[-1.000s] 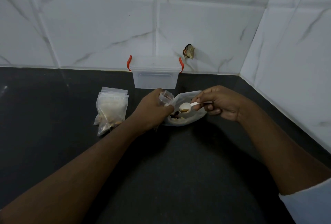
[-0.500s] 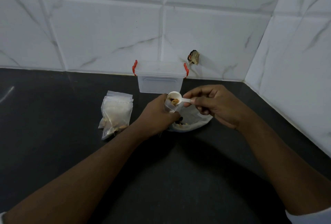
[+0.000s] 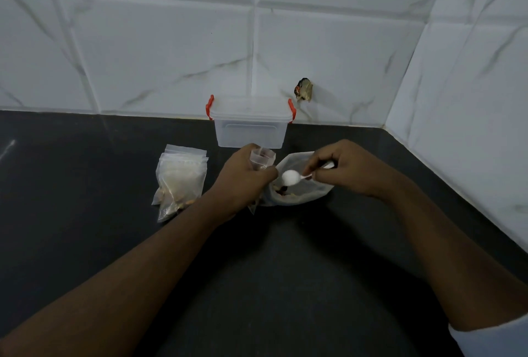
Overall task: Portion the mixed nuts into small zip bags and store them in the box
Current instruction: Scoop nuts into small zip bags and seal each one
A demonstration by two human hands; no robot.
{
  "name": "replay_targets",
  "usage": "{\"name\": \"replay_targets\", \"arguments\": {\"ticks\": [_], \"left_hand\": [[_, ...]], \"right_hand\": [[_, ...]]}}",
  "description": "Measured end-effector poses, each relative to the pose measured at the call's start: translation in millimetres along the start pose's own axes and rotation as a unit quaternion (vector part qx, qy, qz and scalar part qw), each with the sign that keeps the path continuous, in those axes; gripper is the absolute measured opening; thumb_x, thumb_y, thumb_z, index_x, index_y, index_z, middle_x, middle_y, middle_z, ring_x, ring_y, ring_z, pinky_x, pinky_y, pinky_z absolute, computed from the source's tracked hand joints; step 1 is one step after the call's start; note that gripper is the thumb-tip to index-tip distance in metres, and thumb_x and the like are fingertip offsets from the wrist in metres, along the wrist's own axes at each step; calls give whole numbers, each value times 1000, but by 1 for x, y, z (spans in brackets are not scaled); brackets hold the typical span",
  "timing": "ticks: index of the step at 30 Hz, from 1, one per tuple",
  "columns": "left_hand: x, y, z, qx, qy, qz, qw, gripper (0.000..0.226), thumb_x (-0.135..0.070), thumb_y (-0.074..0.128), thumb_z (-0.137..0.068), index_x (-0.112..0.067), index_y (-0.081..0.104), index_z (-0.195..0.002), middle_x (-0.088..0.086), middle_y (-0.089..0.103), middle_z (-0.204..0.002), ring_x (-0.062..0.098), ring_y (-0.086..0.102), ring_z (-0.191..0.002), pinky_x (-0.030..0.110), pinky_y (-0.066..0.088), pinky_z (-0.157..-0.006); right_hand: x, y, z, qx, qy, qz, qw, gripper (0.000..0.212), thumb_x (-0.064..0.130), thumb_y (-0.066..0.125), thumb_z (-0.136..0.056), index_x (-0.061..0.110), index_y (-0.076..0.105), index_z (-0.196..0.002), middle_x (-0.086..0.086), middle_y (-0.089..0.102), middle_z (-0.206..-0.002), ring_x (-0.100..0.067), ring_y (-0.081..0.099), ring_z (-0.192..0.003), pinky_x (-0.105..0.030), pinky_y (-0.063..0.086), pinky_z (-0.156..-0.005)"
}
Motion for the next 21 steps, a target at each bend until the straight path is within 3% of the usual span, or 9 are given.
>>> {"name": "replay_targets", "arguments": {"ticks": [2,5,11,17,19,21], "left_hand": [[0,-1,0,-8,1,-1,1000,37,-26,70,-94,-23,56,-128,-9,60,-117,9,59,-101,20,47,-75],[-1,-2,0,-15,2,-5,1000,34,-26,69,-95,-24,56,-126,-10,60,-115,8,59,-99,20,47,-75],[-1,0,1,0,-1,-12,1000,35,-27,70,-94,-25,56,-126,-10,61,-116,8,61,-100,20,47,-72],[0,2,1,17,-16,-26,999,39,-25,70,-94,-25,55,-130,-12,56,-114,7,60,-96,20,52,-74],[0,3,2,21,-20,-28,999,42,-25,70,-94,-23,54,-133,-11,56,-118,10,60,-100,21,53,-76],[-1,3,2,22,-21,-33,999,43,-25,71,-94,-23,54,-133,-8,58,-122,10,60,-99,21,54,-76]], "right_hand": [[2,16,-3,31,-3,26,999,24,13,68,-91,29,82,-104,18,76,-97,0,69,-91,-19,52,-79],[7,27,-5,59,-13,66,996,28,12,65,-92,30,79,-109,24,72,-102,9,66,-95,-12,47,-83],[5,21,-6,24,-1,66,998,27,16,63,-96,27,78,-115,16,76,-106,5,69,-93,-22,54,-87],[-1,11,-2,60,38,60,996,21,16,68,-91,30,81,-98,15,76,-97,-5,70,-89,-38,58,-87],[-2,6,2,75,57,25,995,21,12,67,-91,27,81,-96,12,78,-90,-5,72,-87,-34,57,-88],[-1,7,4,79,62,-17,995,21,7,65,-92,20,81,-96,9,78,-84,-2,71,-79,-19,52,-77]]}}
Point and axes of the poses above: each hand's wrist, its own z-axis away from the middle knuckle, its own y-axis out of the palm, x = y × z, the point moved 7 cm from there along -z, towards the middle knuckle
